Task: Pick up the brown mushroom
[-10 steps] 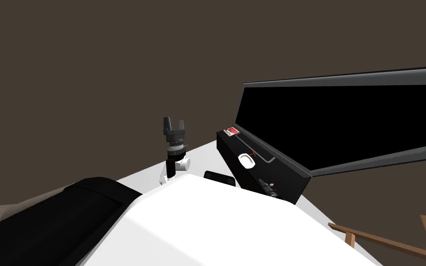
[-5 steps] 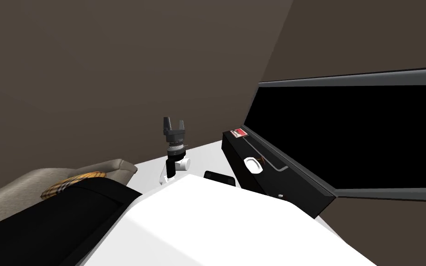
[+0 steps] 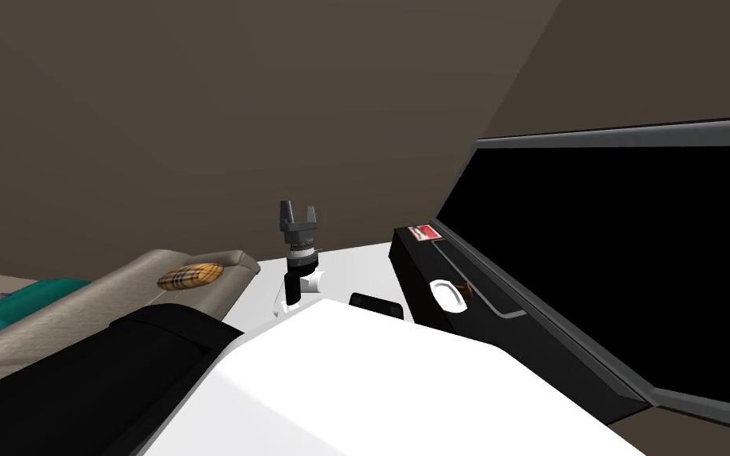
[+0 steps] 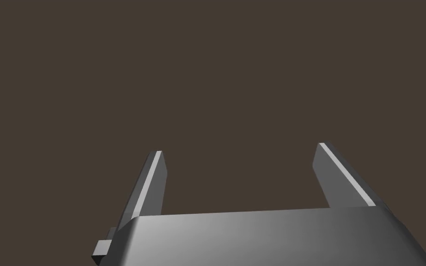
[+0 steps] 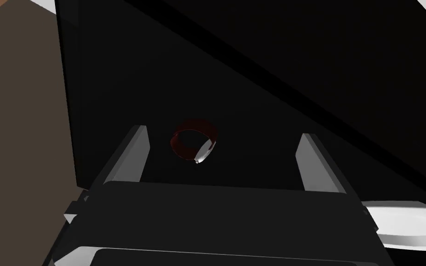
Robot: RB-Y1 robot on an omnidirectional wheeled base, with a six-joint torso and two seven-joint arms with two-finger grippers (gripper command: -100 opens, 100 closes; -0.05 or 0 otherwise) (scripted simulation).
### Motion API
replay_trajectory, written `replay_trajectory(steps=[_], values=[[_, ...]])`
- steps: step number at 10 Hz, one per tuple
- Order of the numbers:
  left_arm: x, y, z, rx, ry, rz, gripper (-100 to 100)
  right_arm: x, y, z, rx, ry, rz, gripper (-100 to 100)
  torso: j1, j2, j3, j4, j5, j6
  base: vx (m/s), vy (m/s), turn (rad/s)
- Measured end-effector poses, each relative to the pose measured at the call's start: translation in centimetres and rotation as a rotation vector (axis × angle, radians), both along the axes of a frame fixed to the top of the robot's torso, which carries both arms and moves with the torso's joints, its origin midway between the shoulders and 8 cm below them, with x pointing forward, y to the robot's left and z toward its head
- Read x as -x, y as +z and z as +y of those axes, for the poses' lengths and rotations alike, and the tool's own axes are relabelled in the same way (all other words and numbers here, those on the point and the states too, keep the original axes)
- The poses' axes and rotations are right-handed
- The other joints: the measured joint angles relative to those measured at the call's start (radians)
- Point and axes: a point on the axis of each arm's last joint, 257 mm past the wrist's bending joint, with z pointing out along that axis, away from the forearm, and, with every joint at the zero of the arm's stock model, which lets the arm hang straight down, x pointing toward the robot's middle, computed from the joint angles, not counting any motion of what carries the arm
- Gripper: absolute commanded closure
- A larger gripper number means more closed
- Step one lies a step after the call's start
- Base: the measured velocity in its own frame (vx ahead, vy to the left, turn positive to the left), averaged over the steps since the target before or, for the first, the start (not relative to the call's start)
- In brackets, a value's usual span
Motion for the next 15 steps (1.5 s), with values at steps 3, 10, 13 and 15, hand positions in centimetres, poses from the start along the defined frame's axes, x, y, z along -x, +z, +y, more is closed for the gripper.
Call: replay_trajectory(steps=[3,10,13,15], values=[[0.0,0.0,0.0,0.000,0.000,0.000,0,3.4,0.4,-3.3,0.070,0.055,0.124,-100,0.000,-0.001,-0.001,0.000,0.000,0.001,0.015,0.003,0.274],[0.0,0.0,0.0,0.000,0.000,0.000,0,8.7,2.4,-9.5,0.204,0.204,0.347,-100,-0.002,-0.007,-0.004,-0.001,0.000,0.000,0.072,-0.021,0.313],[0.0,0.0,0.0,0.000,0.000,0.000,0,7.2,3.0,-11.2,0.242,0.268,0.367,-100,-0.005,-0.015,-0.008,-0.003,-0.001,0.000,0.186,-0.086,0.262],[0.0,0.0,0.0,0.000,0.000,0.000,0,5.6,3.1,-11.3,0.249,0.289,0.350,0,-0.002,-0.009,-0.005,-0.002,-0.001,0.001,0.045,-0.030,0.023]])
